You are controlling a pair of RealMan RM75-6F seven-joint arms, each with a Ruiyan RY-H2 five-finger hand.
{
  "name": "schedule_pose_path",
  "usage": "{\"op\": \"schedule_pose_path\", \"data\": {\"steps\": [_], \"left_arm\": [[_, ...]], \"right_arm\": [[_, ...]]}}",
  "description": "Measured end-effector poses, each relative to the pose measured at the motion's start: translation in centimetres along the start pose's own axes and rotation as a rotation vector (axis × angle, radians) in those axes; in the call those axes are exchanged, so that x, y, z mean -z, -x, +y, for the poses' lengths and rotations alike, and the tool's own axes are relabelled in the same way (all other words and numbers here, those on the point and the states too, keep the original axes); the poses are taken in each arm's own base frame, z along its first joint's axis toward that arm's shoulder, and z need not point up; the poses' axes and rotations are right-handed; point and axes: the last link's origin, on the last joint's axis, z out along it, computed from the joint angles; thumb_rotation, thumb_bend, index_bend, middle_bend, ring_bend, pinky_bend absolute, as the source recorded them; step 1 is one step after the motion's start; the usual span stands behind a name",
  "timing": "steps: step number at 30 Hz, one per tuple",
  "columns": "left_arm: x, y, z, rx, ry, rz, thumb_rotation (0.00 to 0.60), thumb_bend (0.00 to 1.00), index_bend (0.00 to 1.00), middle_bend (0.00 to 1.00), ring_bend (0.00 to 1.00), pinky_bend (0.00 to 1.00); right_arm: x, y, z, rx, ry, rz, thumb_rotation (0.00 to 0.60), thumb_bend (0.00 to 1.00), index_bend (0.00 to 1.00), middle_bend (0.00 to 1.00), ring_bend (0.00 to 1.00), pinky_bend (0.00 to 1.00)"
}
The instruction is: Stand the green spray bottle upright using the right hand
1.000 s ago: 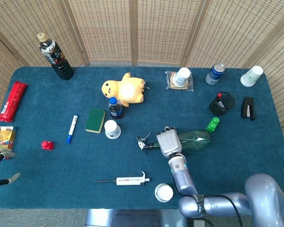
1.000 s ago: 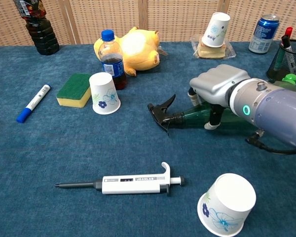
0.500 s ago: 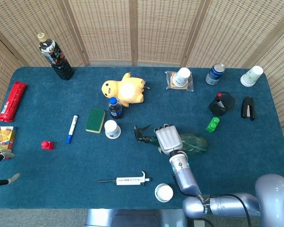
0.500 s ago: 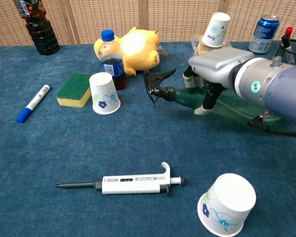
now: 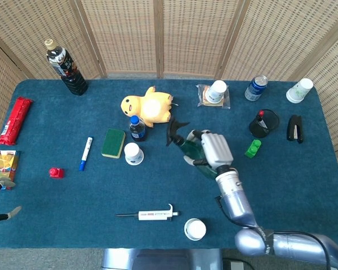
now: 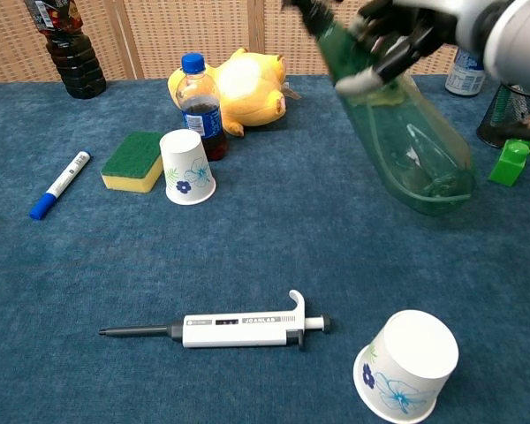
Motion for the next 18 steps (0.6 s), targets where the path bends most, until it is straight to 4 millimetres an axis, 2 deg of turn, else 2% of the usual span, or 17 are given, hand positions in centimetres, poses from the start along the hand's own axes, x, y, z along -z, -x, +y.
{"op": "schedule_pose_path", "data": {"steps": [5,10,13,18], "left_arm": [[0.2,-0.4,0.4,-0.013,-0.003,0.004,0.527,0.24,0.31,0.26,0.22,0.34],[0.4,-0.9,0.6,-0.026,-0.009,0.007,0.523,0.24,0.31,0.26,0.22,0.34],[0.6,-1.3,0.7,-0.036,-0.015,0.014,0.525,0.24,0.31,0.26,0.22,0.34],[0.8,-1.7,0.8,-0.047,-0.021,0.020,0.528,0.24,0.31,0.26,0.22,0.34]], "right_arm": [[0.2,-2.6,1.4,-0.244,-0.003,0.046,0.600,0.33,0.54,0.53,0.33,0.47],[0.4,-4.2,3.0,-0.456,-0.012,0.086,0.600,0.33,0.54,0.53,0.33,0.47],[0.3,-4.8,4.2,-0.540,-0.021,0.113,0.600,0.33,0.54,0.53,0.33,0.47],[0.1,-5.1,6.5,-0.579,-0.043,0.159,0.600,0.33,0.54,0.53,0.33,0.47]]}}
